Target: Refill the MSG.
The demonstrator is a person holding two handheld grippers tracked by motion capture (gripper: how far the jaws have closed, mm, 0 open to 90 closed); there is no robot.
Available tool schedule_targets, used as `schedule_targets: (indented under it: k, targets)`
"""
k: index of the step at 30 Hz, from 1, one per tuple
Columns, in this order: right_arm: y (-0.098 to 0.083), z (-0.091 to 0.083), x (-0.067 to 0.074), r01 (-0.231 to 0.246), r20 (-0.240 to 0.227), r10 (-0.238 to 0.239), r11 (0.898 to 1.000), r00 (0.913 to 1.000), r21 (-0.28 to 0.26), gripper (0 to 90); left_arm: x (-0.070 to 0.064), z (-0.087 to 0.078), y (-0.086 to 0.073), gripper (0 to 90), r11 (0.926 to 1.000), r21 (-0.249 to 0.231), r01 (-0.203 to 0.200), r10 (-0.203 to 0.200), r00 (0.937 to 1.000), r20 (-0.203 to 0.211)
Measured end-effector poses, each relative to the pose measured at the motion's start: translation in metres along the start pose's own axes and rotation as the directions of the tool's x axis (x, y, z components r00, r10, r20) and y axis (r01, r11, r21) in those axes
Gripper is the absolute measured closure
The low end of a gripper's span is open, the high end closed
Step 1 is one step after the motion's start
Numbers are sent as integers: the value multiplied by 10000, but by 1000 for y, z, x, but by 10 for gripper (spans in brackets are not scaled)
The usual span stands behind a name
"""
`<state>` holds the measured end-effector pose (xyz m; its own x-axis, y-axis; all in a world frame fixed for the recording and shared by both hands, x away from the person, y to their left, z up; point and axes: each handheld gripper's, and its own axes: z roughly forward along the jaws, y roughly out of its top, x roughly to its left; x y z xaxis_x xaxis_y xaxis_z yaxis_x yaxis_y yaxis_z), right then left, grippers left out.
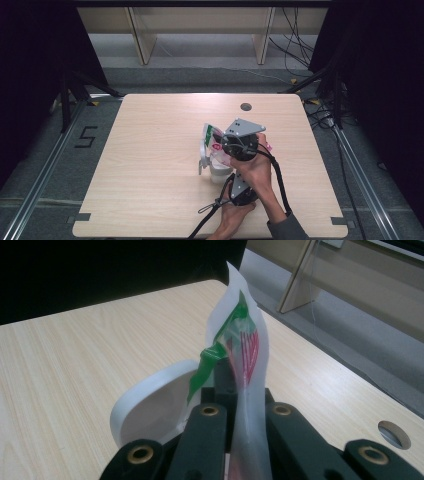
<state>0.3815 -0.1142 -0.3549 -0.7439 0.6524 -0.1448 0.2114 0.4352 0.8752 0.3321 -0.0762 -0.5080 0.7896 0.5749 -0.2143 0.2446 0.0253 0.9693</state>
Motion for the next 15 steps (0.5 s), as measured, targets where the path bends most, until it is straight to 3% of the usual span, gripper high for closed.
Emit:
schedule_targets:
  k: [15]
  targets:
    - [0,0,-1,-20,-216,21,10000,9998,17,900,0,0,-1,759,10000,-5,46,-46,10000,-17]
